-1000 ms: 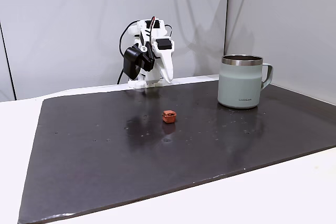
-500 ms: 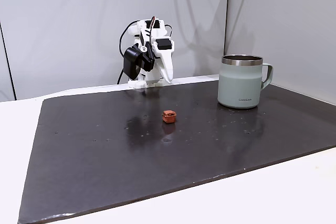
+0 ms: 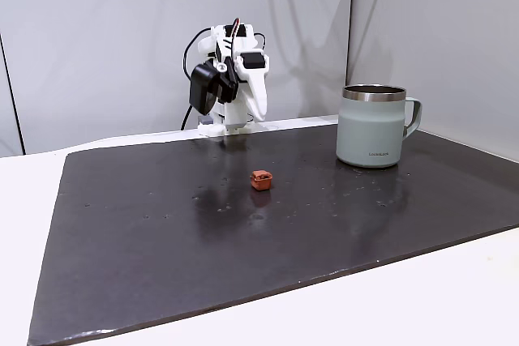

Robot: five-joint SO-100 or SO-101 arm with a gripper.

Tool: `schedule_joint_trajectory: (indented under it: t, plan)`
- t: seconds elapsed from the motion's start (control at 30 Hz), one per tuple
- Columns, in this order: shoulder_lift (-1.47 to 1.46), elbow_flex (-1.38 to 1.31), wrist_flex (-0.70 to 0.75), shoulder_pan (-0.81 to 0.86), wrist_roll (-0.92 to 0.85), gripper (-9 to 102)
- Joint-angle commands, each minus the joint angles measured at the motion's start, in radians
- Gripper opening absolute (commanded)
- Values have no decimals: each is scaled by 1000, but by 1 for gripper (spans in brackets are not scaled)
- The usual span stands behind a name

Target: Grasp a cube and put it in the cup.

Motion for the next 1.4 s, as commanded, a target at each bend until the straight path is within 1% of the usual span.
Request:
schedule_joint_trajectory:
  t: [0.0, 0.3, 0.67, 0.9, 1.23, 1.37]
  plan:
    - [-67, -189, 17, -12, -26, 0]
    - [-528, -615, 25, 21, -57, 0]
    - [-973, -1008, 94, 72, -107, 0]
    - [-1272, -1293, 252, 103, -120, 0]
    - [-1578, -1611, 537, 97, -167, 0]
    - [-1603, -1632, 563, 91, -175, 0]
